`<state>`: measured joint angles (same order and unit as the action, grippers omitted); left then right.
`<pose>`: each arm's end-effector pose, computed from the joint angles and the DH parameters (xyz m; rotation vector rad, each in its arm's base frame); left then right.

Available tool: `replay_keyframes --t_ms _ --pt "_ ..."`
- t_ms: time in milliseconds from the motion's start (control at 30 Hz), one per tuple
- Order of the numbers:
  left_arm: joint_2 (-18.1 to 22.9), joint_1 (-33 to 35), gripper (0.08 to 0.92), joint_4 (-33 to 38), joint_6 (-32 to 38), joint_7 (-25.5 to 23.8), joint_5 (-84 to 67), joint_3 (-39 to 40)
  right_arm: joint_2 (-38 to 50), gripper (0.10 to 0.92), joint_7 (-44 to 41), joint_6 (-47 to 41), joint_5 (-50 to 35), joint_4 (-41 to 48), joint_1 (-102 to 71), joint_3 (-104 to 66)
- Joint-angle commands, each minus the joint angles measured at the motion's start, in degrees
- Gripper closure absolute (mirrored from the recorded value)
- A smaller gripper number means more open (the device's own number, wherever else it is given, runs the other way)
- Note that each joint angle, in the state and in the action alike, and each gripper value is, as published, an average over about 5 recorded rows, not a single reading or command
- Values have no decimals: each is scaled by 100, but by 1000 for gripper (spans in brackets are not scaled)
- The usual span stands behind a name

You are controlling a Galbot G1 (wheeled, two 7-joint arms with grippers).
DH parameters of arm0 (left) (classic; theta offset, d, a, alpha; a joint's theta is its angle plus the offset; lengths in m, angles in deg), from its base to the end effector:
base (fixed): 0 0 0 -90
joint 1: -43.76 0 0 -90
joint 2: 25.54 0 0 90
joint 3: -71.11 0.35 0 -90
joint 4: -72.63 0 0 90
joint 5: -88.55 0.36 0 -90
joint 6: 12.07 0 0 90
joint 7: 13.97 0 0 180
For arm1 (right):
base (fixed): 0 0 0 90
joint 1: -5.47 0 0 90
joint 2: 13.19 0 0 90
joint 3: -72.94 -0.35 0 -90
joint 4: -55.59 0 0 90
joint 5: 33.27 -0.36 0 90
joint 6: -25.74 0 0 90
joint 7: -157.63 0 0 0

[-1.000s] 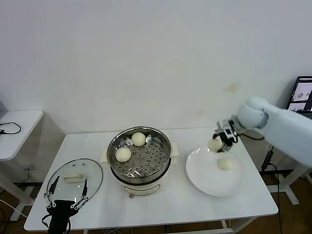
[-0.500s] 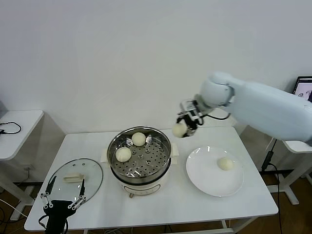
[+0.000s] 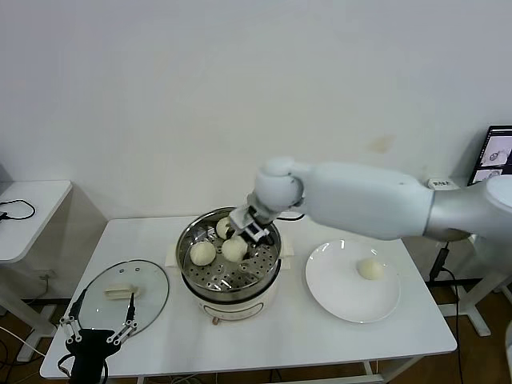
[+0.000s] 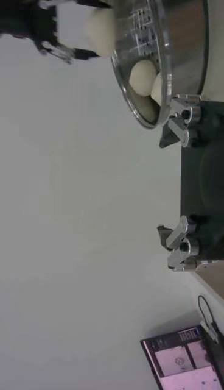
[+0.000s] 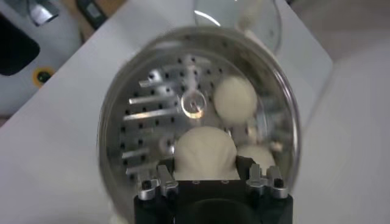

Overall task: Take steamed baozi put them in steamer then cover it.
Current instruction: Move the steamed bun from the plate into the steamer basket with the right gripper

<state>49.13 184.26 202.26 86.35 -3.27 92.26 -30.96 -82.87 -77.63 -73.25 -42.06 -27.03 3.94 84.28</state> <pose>0.0947 0.0877 -0.2733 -0.1687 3.0528 0.6135 0.4911 0.1907 -0.0833 1.9166 -1.1002 1.9504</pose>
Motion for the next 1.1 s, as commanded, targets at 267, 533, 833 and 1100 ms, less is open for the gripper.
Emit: replay_keyframes --t_ms 267,533,833,1100 --pt "22 -18 177 -6 21 13 -8 0 -814 397 230 1125 1107 353 -380 319" --pt "24 -15 177 -3 30 22 -15 2 -919 393 50 1143 1148 389 -369 359" --pt "28 -15 177 -3 38 23 -15 11 -828 385 -200 1236 1078 279 -259 392" --pt "19 -33 177 6 34 16 -17 15 -671 232 -165 1308 1029 251 15 287"
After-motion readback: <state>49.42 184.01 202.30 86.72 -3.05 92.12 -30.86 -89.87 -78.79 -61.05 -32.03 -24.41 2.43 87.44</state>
